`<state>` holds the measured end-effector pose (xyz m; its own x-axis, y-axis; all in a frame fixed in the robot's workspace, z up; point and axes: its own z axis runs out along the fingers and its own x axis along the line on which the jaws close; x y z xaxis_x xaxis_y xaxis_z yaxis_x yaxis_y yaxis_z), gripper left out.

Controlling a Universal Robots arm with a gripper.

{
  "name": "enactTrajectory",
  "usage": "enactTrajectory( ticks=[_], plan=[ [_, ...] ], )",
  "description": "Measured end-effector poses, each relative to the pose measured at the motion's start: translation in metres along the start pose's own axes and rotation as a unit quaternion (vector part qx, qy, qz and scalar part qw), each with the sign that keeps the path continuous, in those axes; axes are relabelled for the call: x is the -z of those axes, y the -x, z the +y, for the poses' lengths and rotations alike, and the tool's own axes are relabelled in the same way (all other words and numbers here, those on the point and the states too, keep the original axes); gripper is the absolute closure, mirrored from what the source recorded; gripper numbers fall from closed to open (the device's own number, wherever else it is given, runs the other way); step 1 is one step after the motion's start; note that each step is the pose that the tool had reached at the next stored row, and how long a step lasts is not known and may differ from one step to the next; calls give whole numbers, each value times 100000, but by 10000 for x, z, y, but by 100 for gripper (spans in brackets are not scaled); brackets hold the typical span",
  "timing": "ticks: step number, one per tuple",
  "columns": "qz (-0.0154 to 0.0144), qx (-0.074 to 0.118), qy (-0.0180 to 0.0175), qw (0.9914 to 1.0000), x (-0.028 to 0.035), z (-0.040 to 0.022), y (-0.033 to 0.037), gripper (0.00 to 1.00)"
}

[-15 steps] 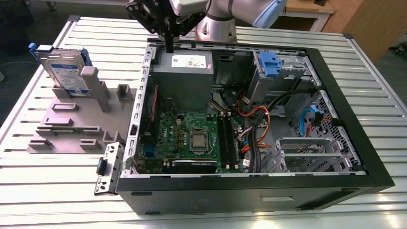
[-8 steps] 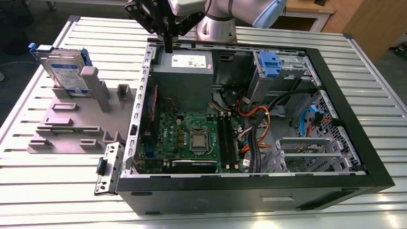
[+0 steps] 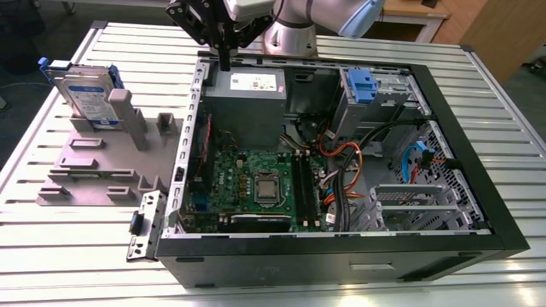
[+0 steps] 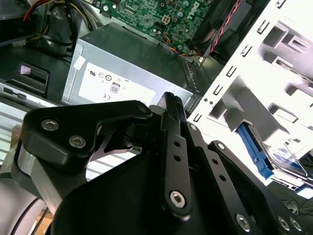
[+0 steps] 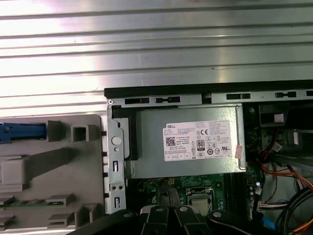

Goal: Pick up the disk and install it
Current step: 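Reach for the disk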

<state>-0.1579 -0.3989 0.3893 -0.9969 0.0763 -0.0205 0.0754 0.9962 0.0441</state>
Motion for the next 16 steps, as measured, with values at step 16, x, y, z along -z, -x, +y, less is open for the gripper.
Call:
enactTrajectory(
  ticks=[16],
  plan=[
    [-1, 4, 0, 100000, 3, -11, -149, 89]
  ],
)
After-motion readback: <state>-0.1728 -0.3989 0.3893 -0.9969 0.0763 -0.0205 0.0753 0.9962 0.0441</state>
